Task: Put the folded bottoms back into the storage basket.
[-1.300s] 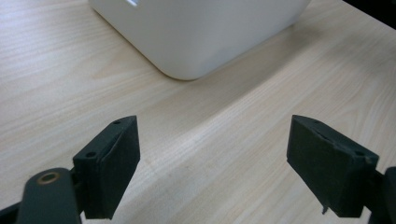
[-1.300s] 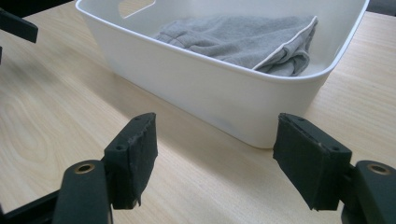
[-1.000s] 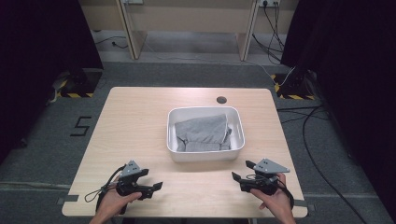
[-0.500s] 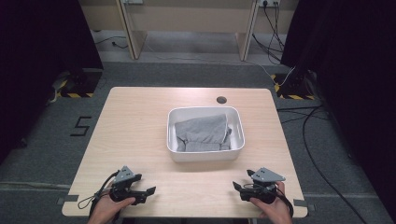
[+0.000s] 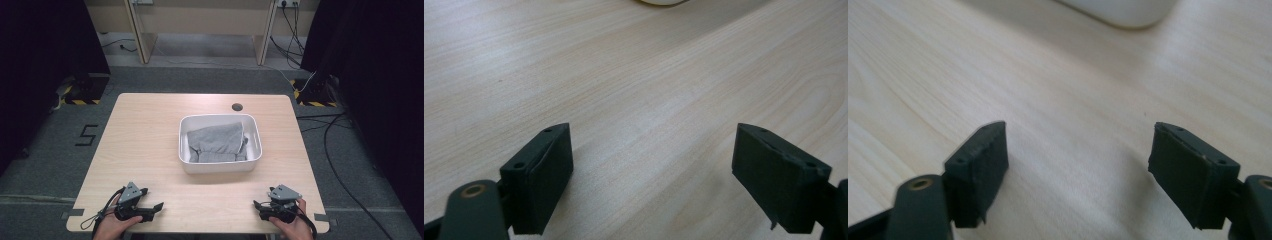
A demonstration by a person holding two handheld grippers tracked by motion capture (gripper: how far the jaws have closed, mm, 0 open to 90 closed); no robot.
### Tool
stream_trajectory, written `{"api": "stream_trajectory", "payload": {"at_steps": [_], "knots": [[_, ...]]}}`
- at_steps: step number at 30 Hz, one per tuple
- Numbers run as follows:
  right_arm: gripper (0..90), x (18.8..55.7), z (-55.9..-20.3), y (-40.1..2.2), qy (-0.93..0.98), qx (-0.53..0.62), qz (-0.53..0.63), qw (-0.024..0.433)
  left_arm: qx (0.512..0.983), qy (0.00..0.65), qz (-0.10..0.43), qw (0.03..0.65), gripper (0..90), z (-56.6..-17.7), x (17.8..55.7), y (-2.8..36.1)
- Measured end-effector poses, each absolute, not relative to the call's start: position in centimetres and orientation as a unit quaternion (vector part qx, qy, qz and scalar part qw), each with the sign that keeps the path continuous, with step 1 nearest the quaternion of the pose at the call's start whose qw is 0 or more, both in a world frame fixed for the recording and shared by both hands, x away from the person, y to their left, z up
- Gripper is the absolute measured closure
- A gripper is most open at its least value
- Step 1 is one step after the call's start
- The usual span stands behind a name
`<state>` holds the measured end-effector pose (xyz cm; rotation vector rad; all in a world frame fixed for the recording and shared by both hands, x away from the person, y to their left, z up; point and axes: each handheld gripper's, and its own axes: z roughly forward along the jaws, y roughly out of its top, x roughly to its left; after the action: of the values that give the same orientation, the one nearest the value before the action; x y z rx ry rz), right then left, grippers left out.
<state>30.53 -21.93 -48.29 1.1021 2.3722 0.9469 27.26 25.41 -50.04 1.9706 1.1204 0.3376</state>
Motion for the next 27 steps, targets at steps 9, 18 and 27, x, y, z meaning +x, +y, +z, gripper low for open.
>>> {"api": "stream_trajectory", "payload": {"at_steps": [9, 18, 27], "knots": [[21.5, 29.7, -49.1, -22.6, 0.817, 0.405, 0.369, 0.178, 0.782, 0.437, 0.136, 0.424, 15.2, -50.3, 26.8, 25.6], [21.4, 29.2, -49.4, -22.8, 0.811, 0.404, 0.381, 0.184, 0.784, 0.435, 0.144, 0.419, 15.2, -50.3, 26.7, 25.4], [21.3, 29.2, -49.4, -22.8, 0.810, 0.404, 0.382, 0.184, 0.784, 0.435, 0.144, 0.419, 15.2, -50.3, 26.7, 25.4]]}}
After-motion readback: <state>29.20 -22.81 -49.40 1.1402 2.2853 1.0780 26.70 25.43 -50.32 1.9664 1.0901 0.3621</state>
